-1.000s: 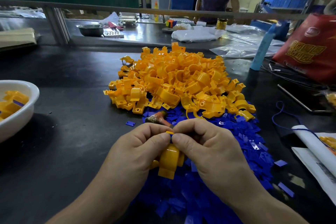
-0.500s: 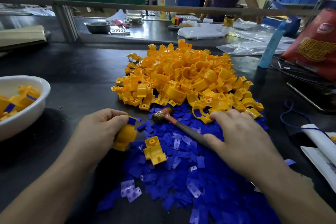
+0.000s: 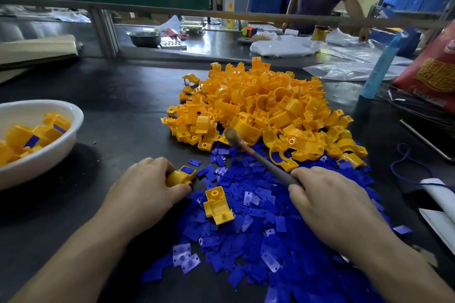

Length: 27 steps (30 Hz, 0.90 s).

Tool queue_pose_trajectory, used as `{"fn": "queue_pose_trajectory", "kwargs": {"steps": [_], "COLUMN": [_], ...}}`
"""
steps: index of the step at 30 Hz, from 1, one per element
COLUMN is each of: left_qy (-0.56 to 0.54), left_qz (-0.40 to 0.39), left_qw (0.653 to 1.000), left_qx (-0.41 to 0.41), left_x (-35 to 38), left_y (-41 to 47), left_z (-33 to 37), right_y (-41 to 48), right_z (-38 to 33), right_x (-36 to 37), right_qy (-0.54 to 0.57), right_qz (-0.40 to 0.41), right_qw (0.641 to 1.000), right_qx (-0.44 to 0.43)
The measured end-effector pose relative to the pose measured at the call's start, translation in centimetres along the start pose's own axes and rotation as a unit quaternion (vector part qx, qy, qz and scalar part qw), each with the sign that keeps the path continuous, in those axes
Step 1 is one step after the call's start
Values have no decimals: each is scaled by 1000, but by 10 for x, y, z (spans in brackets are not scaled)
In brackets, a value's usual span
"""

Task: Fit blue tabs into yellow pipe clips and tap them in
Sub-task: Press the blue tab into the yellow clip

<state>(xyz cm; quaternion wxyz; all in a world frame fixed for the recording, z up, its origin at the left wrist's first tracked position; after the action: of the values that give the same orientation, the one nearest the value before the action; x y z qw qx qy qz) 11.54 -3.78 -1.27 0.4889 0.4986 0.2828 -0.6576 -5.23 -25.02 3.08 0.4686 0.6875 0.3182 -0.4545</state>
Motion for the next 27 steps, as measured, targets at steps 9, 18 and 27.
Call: {"fn": "queue_pose_trajectory", "kwargs": {"steps": [9, 18, 27], "left_qy": [61, 62, 57], "left_qz": [55, 65, 78], "left_qw": [996, 994, 993], "left_qx": [41, 68, 69], "left_x": [-5, -3, -4], "left_y": [2, 5, 4], "left_z": [10, 15, 15], "right_y": [-10, -11, -11], "right_z": [-41, -63, -62], "right_x": [0, -5, -5], "right_qy": [217, 141, 109], "right_qz": [-66, -29, -28], "right_qw": [974, 985, 989], "right_qx": [-19, -94, -98]}}
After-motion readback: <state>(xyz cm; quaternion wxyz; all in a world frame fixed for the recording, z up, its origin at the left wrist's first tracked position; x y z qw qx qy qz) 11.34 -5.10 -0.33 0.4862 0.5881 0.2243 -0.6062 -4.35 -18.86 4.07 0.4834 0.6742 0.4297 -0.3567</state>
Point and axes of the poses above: each hand's wrist, its own y-axis towards the middle knuckle, its own x-axis out of the palm, z = x × y, the point moved 10 cm from there along y, towards the middle knuckle, and after that the axes turned 8 degrees about z, right-handed, at the moved point
